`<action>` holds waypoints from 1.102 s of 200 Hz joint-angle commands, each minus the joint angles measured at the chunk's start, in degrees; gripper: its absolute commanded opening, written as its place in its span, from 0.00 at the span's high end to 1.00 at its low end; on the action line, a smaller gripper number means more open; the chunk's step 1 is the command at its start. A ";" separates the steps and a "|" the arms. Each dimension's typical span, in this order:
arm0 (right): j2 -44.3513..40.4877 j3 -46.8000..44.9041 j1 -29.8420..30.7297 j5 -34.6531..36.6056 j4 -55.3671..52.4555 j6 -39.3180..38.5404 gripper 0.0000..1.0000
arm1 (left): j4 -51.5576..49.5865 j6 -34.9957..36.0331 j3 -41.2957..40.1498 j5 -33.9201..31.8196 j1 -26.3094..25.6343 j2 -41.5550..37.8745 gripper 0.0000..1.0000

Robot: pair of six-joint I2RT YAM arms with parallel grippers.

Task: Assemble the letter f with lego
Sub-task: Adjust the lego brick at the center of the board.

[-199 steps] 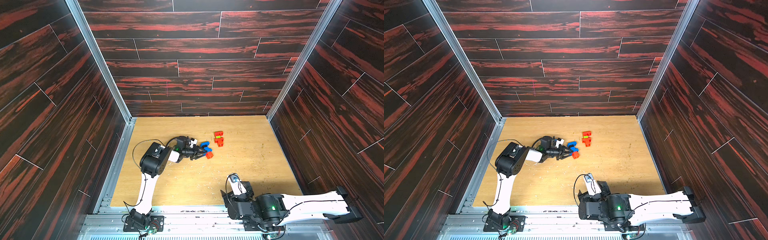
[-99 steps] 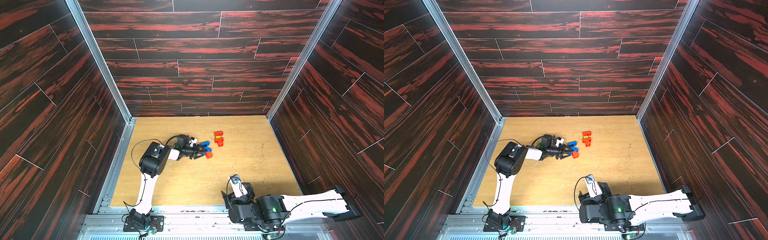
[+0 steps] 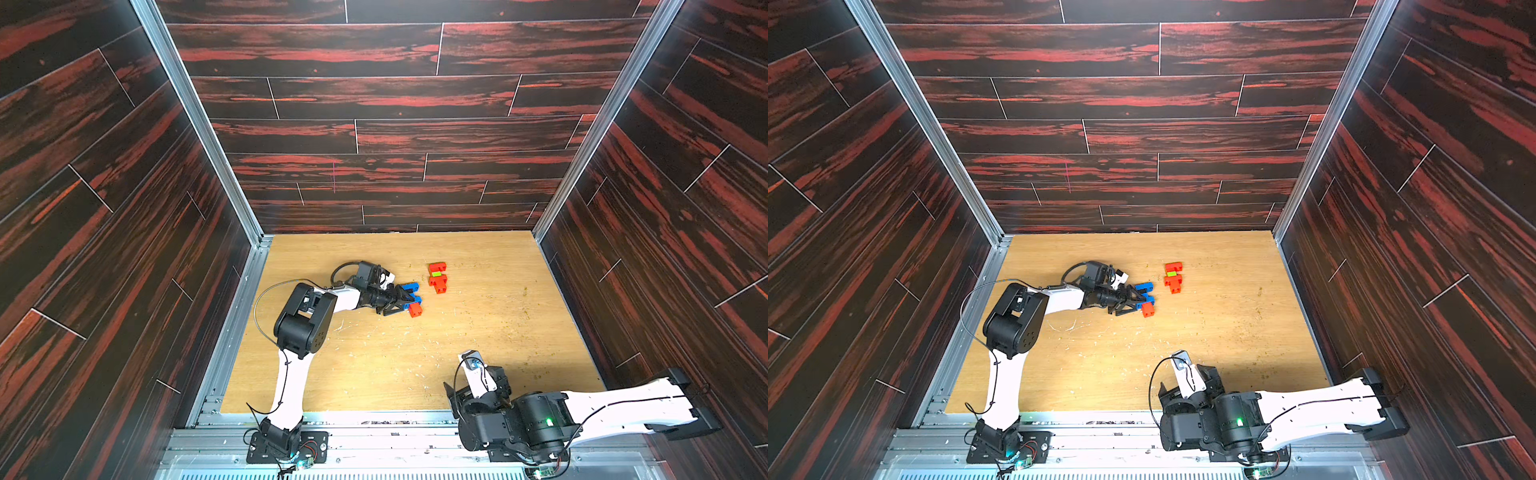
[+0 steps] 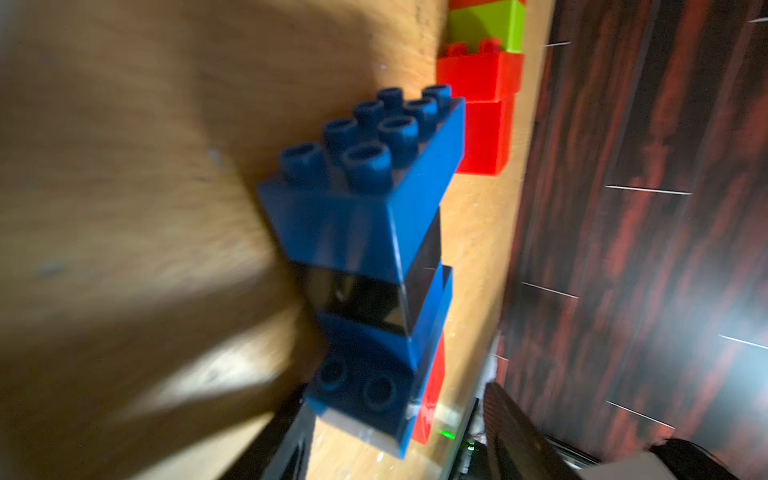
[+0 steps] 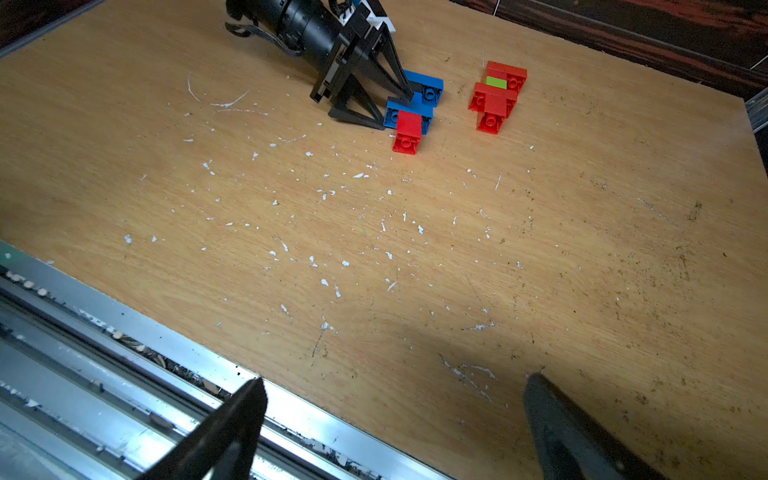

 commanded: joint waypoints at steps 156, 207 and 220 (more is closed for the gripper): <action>-27.99 -6.22 -0.72 10.37 9.10 -16.85 0.02 | -12.39 25.90 -23.22 -28.35 8.60 -39.77 0.00; -26.93 -4.62 -3.36 17.51 4.63 -11.44 0.02 | -10.76 32.43 -32.24 -45.20 10.50 -53.98 0.00; -21.52 -1.58 -3.52 21.73 -4.35 -1.84 0.02 | -9.37 33.93 -34.38 -47.28 10.69 -56.64 0.00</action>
